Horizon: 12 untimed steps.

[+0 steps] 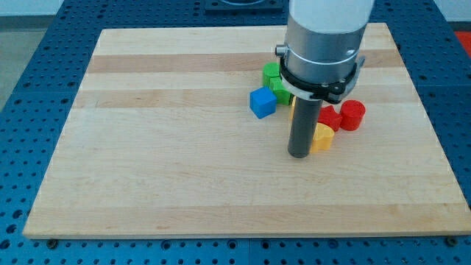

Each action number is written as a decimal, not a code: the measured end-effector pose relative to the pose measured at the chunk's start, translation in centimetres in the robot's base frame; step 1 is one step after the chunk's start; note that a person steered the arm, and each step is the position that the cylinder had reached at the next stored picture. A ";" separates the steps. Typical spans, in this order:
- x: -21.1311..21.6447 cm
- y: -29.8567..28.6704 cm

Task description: Push the red star into the group of blocks

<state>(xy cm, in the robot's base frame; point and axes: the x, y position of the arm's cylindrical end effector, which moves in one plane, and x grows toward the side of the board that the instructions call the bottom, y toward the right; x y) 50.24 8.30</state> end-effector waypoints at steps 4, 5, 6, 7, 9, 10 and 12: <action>-2.0 1.7; -4.1 1.7; -4.9 1.7; -4.2 1.7; -2.9 1.7; -2.9 1.9; -2.9 5.3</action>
<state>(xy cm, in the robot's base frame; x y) 47.33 13.64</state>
